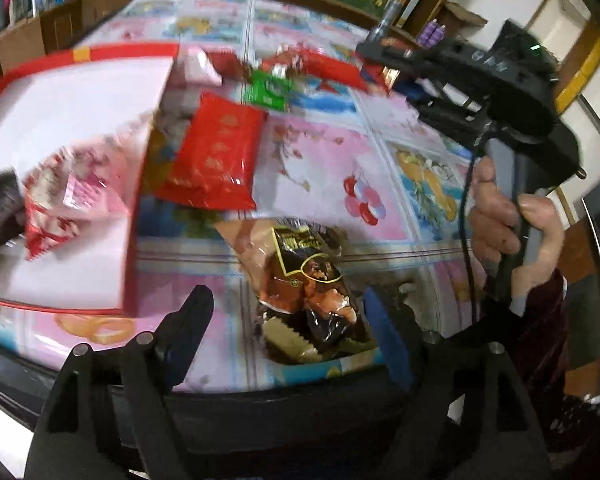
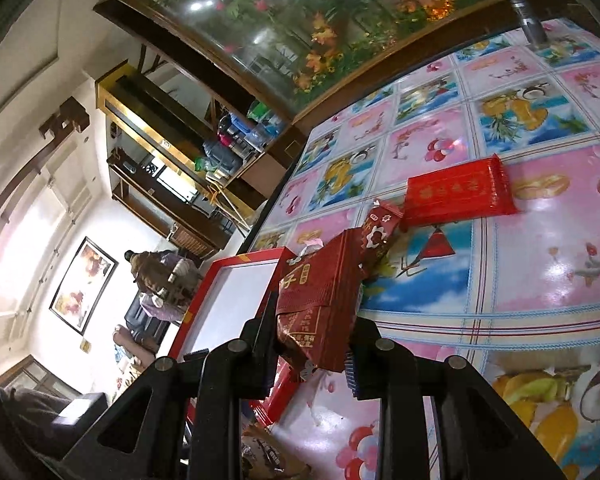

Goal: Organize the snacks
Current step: 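Grasp and lift the gold-brown bag with the left tool while the right tool holds its red packet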

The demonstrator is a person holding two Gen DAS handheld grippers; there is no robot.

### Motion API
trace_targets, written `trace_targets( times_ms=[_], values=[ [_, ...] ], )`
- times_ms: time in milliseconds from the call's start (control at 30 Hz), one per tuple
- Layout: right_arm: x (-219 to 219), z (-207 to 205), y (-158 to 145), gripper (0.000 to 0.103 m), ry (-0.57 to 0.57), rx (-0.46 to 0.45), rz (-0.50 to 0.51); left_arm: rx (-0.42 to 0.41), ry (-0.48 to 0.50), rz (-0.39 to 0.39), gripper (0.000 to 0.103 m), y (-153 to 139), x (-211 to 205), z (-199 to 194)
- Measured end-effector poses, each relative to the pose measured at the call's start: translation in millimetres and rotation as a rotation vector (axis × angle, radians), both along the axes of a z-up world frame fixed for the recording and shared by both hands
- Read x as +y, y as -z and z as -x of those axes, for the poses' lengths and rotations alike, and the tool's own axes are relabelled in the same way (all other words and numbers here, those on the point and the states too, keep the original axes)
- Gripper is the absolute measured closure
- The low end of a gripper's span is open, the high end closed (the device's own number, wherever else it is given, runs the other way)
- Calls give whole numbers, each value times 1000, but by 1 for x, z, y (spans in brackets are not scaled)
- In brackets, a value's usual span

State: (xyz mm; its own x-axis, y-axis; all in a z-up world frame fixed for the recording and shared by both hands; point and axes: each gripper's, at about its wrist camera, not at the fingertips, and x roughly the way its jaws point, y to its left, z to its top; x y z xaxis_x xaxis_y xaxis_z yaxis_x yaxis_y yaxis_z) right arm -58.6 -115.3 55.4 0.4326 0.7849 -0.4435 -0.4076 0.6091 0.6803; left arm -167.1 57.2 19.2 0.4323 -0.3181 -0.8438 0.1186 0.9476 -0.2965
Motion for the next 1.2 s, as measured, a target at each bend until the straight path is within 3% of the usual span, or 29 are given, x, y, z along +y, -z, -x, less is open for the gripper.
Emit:
trace_targets(
  times_ms=[100,167,233,333,467,733,867,967,1100,1200],
  values=[
    [5,4,-4,75,-4,-30,28,-39,-4,-30,26,0,-6,-4],
    [5,5,-4,75,-5,-33,32,-67,13,-29,48,-1,-10,-5],
    [5,5,-2,75,-1,-28,40,-67,43,-58,54,3,-16,-7],
    [6,5,-2,75,3,-22,43,-98,77,-101,59,2,-22,-4],
    [6,5,-1,75,6,-24,53,-120,80,-101,65,-1,-19,-1],
    [11,7,-1,75,7,-36,78,-196,165,-176,67,-2,-41,9],
    [14,6,1,75,13,-31,97,-217,164,-112,69,-10,-34,10],
    [14,7,1,75,17,-33,97,-221,146,-106,69,-13,-28,9],
    [17,7,3,75,18,-34,118,-199,172,-131,69,-1,-37,10],
    [17,7,4,75,24,-36,126,-246,202,-167,69,-4,-45,16]
  ],
)
